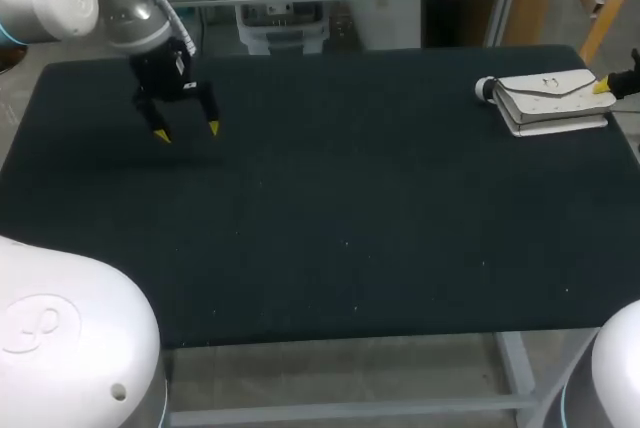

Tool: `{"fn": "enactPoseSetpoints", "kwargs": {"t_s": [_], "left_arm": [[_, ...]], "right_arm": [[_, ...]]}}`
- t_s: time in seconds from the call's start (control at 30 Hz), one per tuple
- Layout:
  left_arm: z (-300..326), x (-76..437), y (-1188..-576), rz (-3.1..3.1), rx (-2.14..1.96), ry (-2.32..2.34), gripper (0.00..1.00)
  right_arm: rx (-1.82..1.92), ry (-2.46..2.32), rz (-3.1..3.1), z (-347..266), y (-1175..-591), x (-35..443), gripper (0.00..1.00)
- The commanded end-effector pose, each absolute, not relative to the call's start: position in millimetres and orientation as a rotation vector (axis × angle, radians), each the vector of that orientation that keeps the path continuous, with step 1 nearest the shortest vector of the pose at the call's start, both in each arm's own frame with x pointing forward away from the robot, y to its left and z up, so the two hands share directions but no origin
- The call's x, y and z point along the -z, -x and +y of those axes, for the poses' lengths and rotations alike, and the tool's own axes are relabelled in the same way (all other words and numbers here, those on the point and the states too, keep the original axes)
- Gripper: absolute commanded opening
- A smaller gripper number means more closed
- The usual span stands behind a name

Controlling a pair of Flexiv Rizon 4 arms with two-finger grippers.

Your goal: Pick up the bag, open it, inspect its contents, close it, and place it on the opposite side

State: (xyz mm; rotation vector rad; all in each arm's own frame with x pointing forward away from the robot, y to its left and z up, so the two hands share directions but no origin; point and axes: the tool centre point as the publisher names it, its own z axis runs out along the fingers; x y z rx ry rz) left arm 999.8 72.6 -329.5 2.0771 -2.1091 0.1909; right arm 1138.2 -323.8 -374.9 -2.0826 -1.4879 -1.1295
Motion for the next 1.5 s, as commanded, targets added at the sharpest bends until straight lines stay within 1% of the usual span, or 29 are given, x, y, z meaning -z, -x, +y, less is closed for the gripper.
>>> {"fn": "enactPoseSetpoints", "kwargs": {"t_s": [0.03,0.2,0.47,0.5,0.53,0.57,0.6,0.8,0.97,1.13,1.5], "left_arm": [[74,332,-1002,-2.105,-0.188,-2.071,1.00],[76,333,-1002,-2.103,-0.180,-2.072,1.00],[79,333,-1000,-2.097,-0.186,-2.076,1.00],[79,333,-1000,-2.097,-0.187,-2.074,1.00],[79,334,-1000,-2.098,-0.189,-2.072,1.00],[78,334,-999,-2.100,-0.190,-2.070,1.00],[77,334,-999,-2.102,-0.191,-2.067,1.00],[75,329,-996,-2.121,-0.205,-2.057,1.00],[74,317,-991,-2.163,-0.234,-2.051,1.00],[72,304,-987,-2.207,-0.227,-2.057,1.00],[74,284,-985,-2.254,-0.226,-2.148,1.00]], "right_arm": [[1.355,2.302,-1.423,-307,-1131,369,0.00],[1.369,2.326,-1.412,-303,-1141,373,0.00],[1.335,2.313,-1.408,-303,-1137,375,0.00],[1.335,2.317,-1.403,-304,-1134,374,0.14],[1.335,2.318,-1.400,-305,-1132,373,0.43],[1.336,2.318,-1.394,-307,-1131,372,0.96],[1.336,2.320,-1.392,-309,-1129,370,1.00],[1.247,2.315,-1.351,-319,-1121,352,1.00],[1.142,2.248,-1.379,-317,-1102,328,1.00],[1.034,2.208,-1.469,-304,-1078,309,1.00],[0.797,2.185,-1.628,-278,-1029,285,1.00]]}}
